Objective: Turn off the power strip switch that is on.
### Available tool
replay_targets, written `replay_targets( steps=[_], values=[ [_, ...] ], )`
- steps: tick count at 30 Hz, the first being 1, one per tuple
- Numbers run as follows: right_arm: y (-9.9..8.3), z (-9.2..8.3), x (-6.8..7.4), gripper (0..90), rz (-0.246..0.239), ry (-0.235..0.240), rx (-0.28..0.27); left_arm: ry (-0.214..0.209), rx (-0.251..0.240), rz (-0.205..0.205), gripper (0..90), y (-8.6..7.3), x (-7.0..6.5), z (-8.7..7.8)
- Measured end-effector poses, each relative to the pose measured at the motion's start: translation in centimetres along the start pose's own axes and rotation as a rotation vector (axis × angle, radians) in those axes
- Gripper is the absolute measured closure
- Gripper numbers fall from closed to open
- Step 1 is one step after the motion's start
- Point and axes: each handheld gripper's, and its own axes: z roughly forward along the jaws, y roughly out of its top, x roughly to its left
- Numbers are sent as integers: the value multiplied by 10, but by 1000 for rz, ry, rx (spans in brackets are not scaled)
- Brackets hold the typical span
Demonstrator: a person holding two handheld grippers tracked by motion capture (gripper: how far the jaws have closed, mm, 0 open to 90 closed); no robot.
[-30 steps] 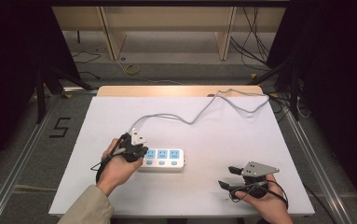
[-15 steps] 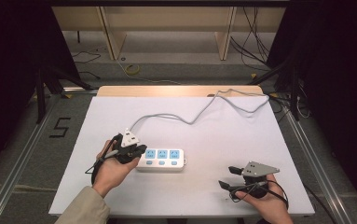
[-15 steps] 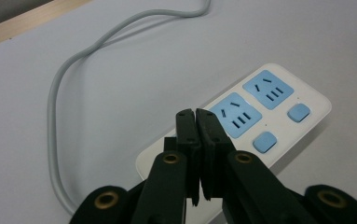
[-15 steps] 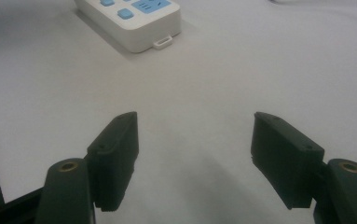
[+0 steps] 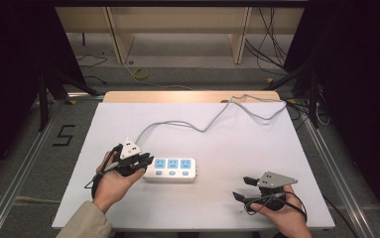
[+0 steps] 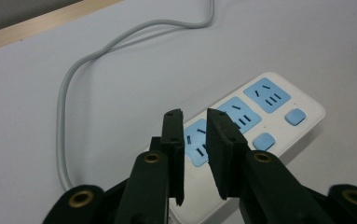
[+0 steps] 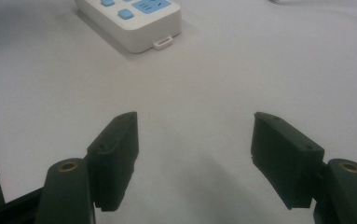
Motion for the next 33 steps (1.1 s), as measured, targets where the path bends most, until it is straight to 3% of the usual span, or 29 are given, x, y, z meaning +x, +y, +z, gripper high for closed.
replay_targets(
  steps=[7,15,20,33],
  values=[
    [0,0,0,330,3,-1,1,-7,-65,-21,591,-4,4,-4],
    [0,0,0,330,1,-2,-1,-35,-56,-35,458,-14,10,-5],
    [0,0,0,330,-3,-1,-1,-61,-77,-37,384,-18,10,-8],
    [0,-1,0,329,4,-5,-4,-71,-115,9,328,-29,12,-16]
  ],
)
